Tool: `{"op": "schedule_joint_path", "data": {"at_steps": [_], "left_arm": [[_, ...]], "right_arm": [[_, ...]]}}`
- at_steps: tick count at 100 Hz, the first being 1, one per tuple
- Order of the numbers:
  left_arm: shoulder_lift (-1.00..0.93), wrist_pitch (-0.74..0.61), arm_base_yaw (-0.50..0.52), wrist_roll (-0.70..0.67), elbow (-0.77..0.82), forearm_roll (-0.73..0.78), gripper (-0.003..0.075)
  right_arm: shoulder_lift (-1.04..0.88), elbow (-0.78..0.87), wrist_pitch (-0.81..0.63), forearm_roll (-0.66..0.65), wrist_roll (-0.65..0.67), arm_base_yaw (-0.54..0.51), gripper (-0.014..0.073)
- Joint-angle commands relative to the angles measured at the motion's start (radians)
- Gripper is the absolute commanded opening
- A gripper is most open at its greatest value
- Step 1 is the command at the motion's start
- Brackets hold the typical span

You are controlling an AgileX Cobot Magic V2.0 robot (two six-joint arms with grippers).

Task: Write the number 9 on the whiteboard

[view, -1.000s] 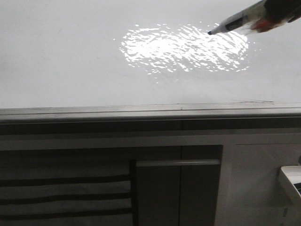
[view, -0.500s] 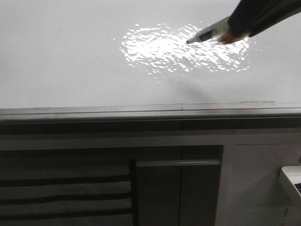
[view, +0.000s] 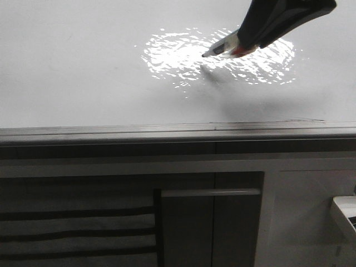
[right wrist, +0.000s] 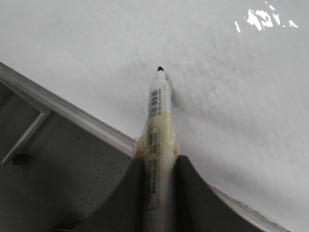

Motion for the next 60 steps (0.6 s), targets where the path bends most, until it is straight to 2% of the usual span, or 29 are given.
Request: {"op": "schedule_joint_path", "data": {"at_steps": [1, 18, 30, 42, 60], "left_arm": [[-0.005, -0.065, 0.004, -0.012, -0.026, -0.034, 0.0367], [-0.005, -0.069, 0.004, -0.012, -0.026, -0.034, 0.0367], [-0.005, -0.083, 0.004, -0.012, -0.026, -0.034, 0.0367], [-0.005, -0.099, 0.004, -0.012, -0.026, -0.032, 0.0367], [-0.005, -0.11, 0.004, -0.012, -0.026, -0.032, 0.0367]], "right_arm": [[0.014, -0.057, -0.079, -0.006, -0.009, -0.007, -0.0046], [0.073, -0.093, -0.039, -0.006, -0.009, 0.038, -0.0046], [0.072, -0.093, 0.04, -0.034, -0.009, 0.045, -0.0046], [0.054, -0.093, 0.067, -0.056, -0.005, -0.002, -0.0046], [0.027, -0.093, 0.021, -0.052, 0.002, -0.032, -0.0046]]}}
